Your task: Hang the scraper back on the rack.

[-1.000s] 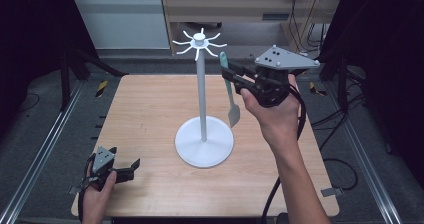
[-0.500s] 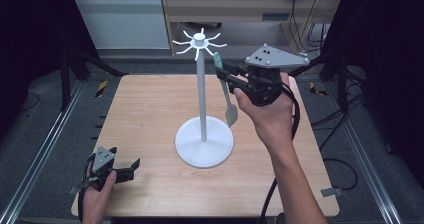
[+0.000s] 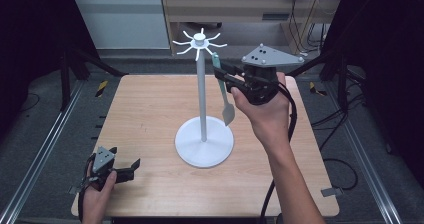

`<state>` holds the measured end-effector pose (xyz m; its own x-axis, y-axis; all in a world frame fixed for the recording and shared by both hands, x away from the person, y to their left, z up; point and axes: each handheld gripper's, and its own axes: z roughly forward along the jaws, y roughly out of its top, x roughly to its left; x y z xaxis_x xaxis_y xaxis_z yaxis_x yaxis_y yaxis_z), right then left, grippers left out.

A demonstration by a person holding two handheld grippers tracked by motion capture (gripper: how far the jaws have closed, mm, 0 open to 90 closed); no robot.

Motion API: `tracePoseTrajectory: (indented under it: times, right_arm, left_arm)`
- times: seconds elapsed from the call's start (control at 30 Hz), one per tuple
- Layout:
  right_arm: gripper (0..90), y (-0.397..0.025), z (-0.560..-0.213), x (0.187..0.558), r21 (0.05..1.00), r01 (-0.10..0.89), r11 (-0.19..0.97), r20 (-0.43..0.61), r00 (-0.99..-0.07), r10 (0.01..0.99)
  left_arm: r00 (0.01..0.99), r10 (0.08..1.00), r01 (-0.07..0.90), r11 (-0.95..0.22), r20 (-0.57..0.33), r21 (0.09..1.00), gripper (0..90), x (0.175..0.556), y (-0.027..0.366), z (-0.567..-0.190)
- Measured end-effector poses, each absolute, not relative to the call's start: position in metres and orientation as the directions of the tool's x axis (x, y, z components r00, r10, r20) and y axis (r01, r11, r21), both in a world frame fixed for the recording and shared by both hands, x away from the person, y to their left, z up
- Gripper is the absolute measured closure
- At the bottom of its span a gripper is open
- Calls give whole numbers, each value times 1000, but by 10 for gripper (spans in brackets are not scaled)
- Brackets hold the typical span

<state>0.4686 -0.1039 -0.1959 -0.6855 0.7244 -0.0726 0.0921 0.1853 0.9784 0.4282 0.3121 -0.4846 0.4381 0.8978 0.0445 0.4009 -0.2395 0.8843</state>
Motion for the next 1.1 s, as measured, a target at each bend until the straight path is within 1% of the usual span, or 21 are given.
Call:
tracePoseTrajectory:
  times: [0.5, 0.93, 1.1]
  right_arm:
    - [737, -104, -196, 467, 977, 91, 195, -80, -687, 722]
    - [707, -107, -197, 465, 973, 107, 205, -75, -692, 718]
    - [689, -115, -200, 464, 971, 119, 207, -71, -684, 726]
  left_arm:
    - [435, 899, 405, -241, 46, 882, 26, 429, 311, -485]
    - [435, 899, 405, -241, 46, 882, 26, 429, 311, -485]
    - [437, 899, 405, -241, 45, 882, 26, 429, 311, -485]
